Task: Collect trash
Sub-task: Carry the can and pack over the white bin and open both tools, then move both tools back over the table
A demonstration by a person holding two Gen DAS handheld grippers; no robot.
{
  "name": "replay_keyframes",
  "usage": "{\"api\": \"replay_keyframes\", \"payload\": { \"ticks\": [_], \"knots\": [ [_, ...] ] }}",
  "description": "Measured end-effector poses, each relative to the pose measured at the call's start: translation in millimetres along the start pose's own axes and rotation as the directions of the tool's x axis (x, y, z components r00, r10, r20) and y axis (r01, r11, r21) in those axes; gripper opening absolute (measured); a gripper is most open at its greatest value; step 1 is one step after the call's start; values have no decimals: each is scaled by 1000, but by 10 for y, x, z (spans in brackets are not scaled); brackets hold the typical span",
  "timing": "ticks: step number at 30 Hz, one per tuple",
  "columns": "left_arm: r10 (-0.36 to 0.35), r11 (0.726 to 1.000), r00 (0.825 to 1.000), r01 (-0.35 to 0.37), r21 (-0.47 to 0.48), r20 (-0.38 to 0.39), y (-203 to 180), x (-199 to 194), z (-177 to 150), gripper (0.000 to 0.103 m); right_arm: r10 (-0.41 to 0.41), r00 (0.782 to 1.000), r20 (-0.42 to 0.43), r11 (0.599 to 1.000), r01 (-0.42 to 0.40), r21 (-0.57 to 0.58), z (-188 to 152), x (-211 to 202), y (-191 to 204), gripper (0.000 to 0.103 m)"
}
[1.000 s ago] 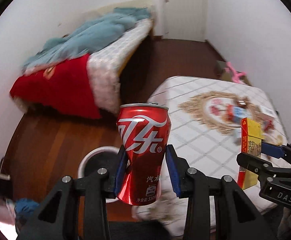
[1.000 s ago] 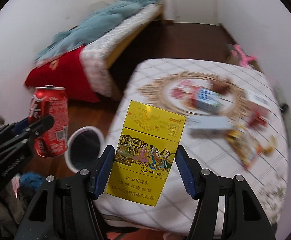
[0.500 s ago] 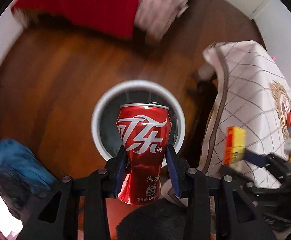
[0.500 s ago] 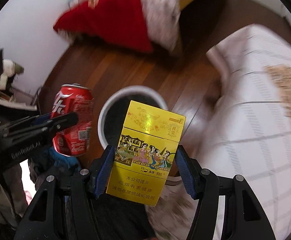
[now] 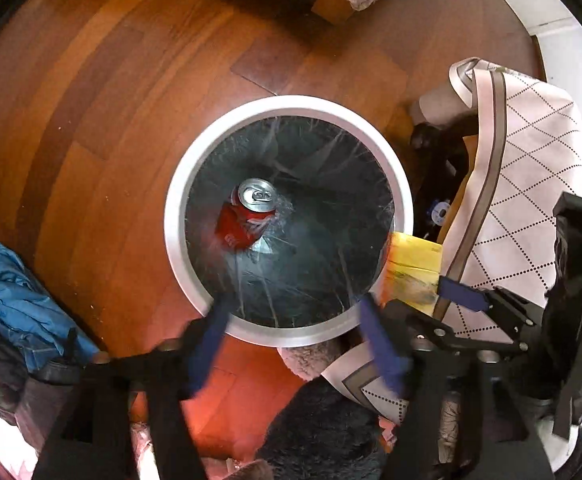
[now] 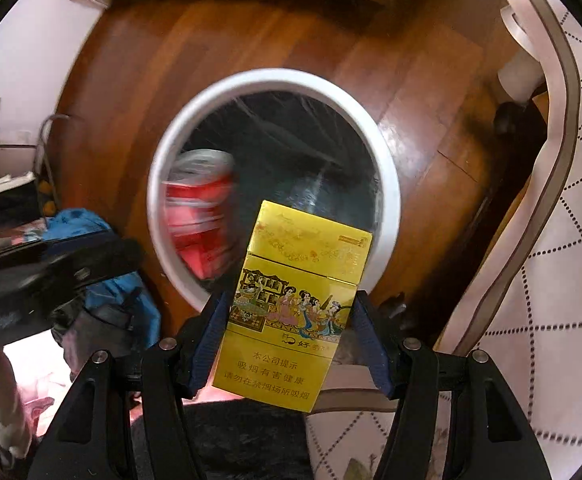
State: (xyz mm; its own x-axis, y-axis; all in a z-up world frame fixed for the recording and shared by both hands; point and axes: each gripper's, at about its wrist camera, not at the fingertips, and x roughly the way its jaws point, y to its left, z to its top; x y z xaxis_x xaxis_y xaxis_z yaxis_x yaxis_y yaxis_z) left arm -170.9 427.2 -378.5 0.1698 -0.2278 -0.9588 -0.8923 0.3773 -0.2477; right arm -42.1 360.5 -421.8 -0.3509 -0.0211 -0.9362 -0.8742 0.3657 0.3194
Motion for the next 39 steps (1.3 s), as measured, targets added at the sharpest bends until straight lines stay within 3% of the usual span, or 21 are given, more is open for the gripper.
{"api": "replay_keyframes", "payload": {
  "ticks": [3,4,6,9,15,22,32,39],
  "knots": [
    [9,1000,999,-8,-26,41,83,-86,-60,93,-6,1000,4,1000,6,24,17,15,-84,83],
    [24,999,998,-23,-27,59,90,-121,-88,98,-5,1000,8,1000,5,28,1,-5,-91,83],
    [56,998,994,-53,-31,91,104,-184,-156,98,-3,1000,22,999,2,37,4,-40,-133,86],
    [97,995,986,-93,-34,138,79,-243,-259,99,-27,999,46,999,25,35,-15,-149,-179,102],
    [168,986,958,-161,-48,232,44,-415,-512,102,-104,988,113,995,104,5,-134,-382,-132,103],
    [195,981,934,-187,-55,300,-49,-626,-808,102,-204,956,210,975,218,-45,-352,-712,22,103],
    [213,977,893,-207,-60,397,-262,-1012,-1228,102,-189,926,326,974,219,-56,-794,-1274,156,103],
    [209,976,847,-212,-50,489,-467,-1410,-1566,102,-155,895,418,979,195,-54,-1145,-1768,210,103]
  ]
}}
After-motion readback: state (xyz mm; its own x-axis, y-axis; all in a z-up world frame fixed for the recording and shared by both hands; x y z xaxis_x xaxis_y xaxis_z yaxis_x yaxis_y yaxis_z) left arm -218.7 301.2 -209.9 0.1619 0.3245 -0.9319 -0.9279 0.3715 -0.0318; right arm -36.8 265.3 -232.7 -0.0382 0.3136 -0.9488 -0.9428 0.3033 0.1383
